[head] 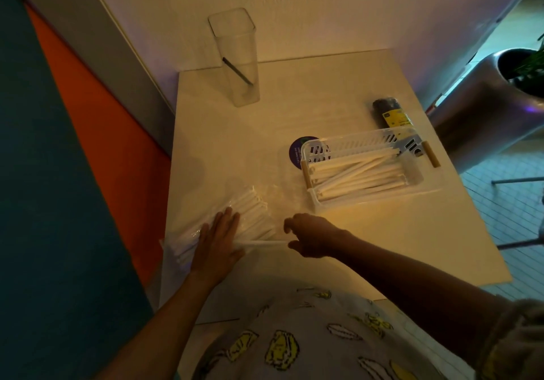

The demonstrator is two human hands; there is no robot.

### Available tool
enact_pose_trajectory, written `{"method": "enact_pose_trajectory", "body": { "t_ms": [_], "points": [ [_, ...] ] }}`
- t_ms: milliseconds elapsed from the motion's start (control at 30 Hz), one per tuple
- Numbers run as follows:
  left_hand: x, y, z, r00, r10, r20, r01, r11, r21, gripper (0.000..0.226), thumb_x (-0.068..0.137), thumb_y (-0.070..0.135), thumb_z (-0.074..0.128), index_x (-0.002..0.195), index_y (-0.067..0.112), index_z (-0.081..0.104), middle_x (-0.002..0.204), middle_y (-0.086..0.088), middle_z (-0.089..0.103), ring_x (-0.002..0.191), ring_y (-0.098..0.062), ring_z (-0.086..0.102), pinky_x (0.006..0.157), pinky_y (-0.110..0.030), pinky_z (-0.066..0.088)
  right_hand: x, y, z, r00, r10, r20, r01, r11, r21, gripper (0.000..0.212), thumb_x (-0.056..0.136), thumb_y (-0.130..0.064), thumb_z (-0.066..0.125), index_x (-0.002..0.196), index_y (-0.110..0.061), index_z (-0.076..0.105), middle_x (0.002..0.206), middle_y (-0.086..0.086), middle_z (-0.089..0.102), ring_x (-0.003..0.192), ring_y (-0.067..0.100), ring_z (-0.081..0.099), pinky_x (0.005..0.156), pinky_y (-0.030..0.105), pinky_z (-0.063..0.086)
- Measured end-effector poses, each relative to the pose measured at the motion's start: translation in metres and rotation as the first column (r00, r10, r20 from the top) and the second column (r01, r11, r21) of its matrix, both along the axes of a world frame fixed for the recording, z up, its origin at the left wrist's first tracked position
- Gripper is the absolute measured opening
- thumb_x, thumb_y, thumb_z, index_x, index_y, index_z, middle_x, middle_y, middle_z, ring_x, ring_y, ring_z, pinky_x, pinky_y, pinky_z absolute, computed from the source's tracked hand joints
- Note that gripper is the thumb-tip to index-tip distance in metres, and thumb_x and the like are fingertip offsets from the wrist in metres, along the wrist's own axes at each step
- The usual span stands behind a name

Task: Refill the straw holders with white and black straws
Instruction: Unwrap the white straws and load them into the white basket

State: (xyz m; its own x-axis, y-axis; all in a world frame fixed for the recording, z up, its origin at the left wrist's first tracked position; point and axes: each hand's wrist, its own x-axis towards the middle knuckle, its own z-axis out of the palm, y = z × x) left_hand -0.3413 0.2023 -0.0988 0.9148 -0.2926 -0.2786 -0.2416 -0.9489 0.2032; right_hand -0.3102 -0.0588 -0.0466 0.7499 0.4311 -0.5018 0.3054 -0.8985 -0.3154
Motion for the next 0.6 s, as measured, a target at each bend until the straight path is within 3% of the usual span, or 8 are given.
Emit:
{"method": "enact_pose_trajectory", "body": {
  "t_ms": [133, 233, 333, 500, 600],
  "points": [
    [-0.001, 0.002, 0.005, 0.999, 0.025, 0.037, -0.026, 1.0, 0.009, 0.112, 0.077, 0.058, 0.067, 0.155, 0.02, -0.003, 0.161, -0.005, -0.01, 0.148, -0.026, -0.009, 0.119, -0.051, 0.007, -0.01, -0.008, -0.016, 0.996, 0.064, 0.062, -0.055, 0.987, -0.149, 0.049, 0.087, -0.038, 0.069, 0.128, -0.02, 0.05, 0.124, 0.008, 0.051, 0.109, 0.026, 0.053, 0.089, 0.039, 0.048],
    [-0.001, 0.004, 0.012, 0.995, 0.096, -0.029, -0.094, 0.993, 0.069, 0.137, 0.061, 0.071, 0.072, 0.149, 0.028, -0.023, 0.157, -0.009, -0.028, 0.144, -0.032, -0.025, 0.116, -0.05, -0.007, -0.012, -0.008, -0.024, 0.993, 0.035, 0.109, -0.022, 0.992, -0.122, 0.034, 0.09, -0.037, 0.066, 0.12, -0.025, 0.054, 0.122, 0.006, 0.052, 0.109, 0.024, 0.05, 0.091, 0.038, 0.045],
    [0.0, 0.007, 0.016, 0.972, 0.214, -0.094, -0.207, 0.975, 0.084, 0.147, 0.055, 0.07, 0.077, 0.142, 0.034, -0.035, 0.152, -0.015, -0.037, 0.14, -0.038, -0.031, 0.114, -0.054, -0.013, -0.007, -0.005, -0.022, 0.996, -0.052, 0.076, 0.055, 0.998, -0.04, 0.024, 0.095, -0.037, 0.058, 0.116, -0.025, 0.056, 0.119, 0.005, 0.054, 0.11, 0.024, 0.05, 0.091, 0.039, 0.042],
    [0.004, 0.017, 0.015, 0.947, 0.291, -0.135, -0.288, 0.957, 0.044, 0.152, 0.051, 0.066, 0.082, 0.142, 0.033, -0.036, 0.16, -0.015, -0.003, 0.146, -0.039, 0.002, 0.117, -0.057, 0.005, 0.008, 0.009, -0.009, 0.975, -0.221, -0.018, 0.22, 0.954, 0.203, 0.022, 0.097, -0.028, 0.058, 0.117, -0.022, 0.063, 0.115, 0.005, 0.063, 0.099, 0.017, 0.059, 0.082, 0.033, 0.053],
    [0.008, 0.023, 0.014, 0.95, 0.291, -0.113, -0.289, 0.957, 0.03, 0.153, 0.048, 0.069, 0.08, 0.148, 0.023, -0.026, 0.157, -0.011, 0.018, 0.142, -0.034, 0.019, 0.117, -0.053, 0.01, 0.014, 0.02, -0.003, 0.911, -0.399, -0.107, 0.406, 0.817, 0.409, 0.023, 0.094, -0.022, 0.064, 0.117, -0.018, 0.065, 0.11, 0.003, 0.068, 0.091, 0.009, 0.064, 0.073, 0.02, 0.053]
  ]
}}
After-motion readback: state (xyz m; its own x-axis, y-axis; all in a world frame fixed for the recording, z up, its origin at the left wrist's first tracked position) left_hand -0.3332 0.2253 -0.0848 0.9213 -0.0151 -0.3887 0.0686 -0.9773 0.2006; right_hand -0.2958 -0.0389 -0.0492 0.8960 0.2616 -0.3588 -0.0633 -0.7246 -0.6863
